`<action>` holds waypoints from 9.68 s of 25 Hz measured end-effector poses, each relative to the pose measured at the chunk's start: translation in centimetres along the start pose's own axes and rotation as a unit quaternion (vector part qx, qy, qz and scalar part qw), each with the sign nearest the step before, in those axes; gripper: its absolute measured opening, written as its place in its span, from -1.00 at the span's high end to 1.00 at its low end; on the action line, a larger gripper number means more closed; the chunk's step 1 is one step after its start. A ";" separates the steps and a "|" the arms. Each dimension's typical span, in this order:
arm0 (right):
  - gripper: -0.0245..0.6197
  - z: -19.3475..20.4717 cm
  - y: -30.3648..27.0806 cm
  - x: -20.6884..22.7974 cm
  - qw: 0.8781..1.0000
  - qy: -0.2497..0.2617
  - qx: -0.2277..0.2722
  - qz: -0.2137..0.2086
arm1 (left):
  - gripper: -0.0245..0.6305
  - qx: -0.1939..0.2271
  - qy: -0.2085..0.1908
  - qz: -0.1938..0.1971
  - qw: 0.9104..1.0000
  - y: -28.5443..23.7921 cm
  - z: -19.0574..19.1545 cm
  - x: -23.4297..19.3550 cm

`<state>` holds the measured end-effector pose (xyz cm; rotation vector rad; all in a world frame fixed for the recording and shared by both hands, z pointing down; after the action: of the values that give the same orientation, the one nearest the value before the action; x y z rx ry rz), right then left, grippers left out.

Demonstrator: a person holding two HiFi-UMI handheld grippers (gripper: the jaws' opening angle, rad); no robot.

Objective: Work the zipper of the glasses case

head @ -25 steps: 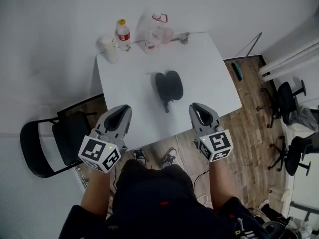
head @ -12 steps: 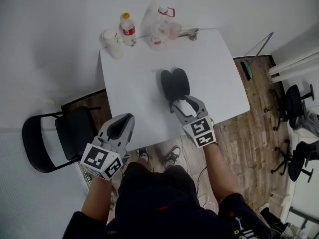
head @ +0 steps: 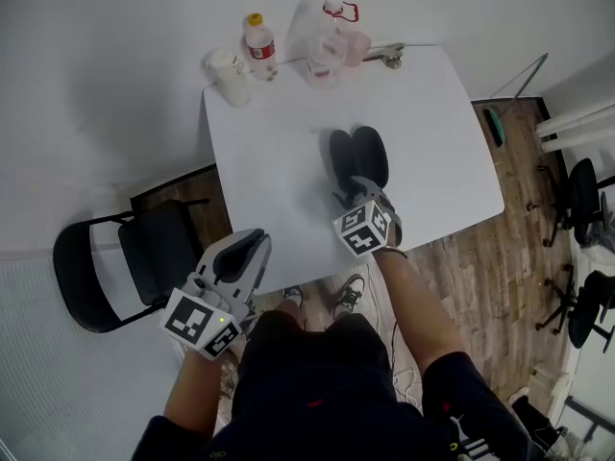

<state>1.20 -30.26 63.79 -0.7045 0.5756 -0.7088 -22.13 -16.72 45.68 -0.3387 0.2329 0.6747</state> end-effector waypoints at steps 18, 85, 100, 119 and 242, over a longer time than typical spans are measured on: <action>0.78 -1.0 10.0 2.3 0.978 -0.125 0.165 -0.015 | 0.81 0.004 0.023 0.061 0.998 -1.5 -0.4 0.8; -0.15 -3.2 31.2 1.7 0.792 -0.300 0.421 -0.324 | 0.00 0.119 0.144 0.403 0.896 -9.1 -7.7 13.2; 0.00 -3.2 32.1 2.2 0.843 -0.199 0.388 -0.316 | -0.02 0.040 -0.002 0.405 0.913 -9.2 -8.8 14.6; 0.03 -3.6 33.6 3.1 0.888 -0.121 0.378 -0.230 | 0.09 0.109 0.104 0.365 0.919 -10.1 -10.2 13.1; 0.72 -4.9 38.4 -0.7 0.877 0.018 0.464 0.125 | 0.13 0.230 0.291 0.322 0.871 -8.8 -14.7 12.1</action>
<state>12.08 -10.33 32.38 0.2811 0.2873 -0.6592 -8.76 -21.78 30.33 0.0207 1.1027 1.1326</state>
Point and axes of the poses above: the fingertips, and each gripper's own axes: y backward along the fingers, x to its right, z out of its underside, the point moved 10 cm from there along y, backward along the fingers, and after that the axes turned 1 degree about z, right-handed, at the moved point
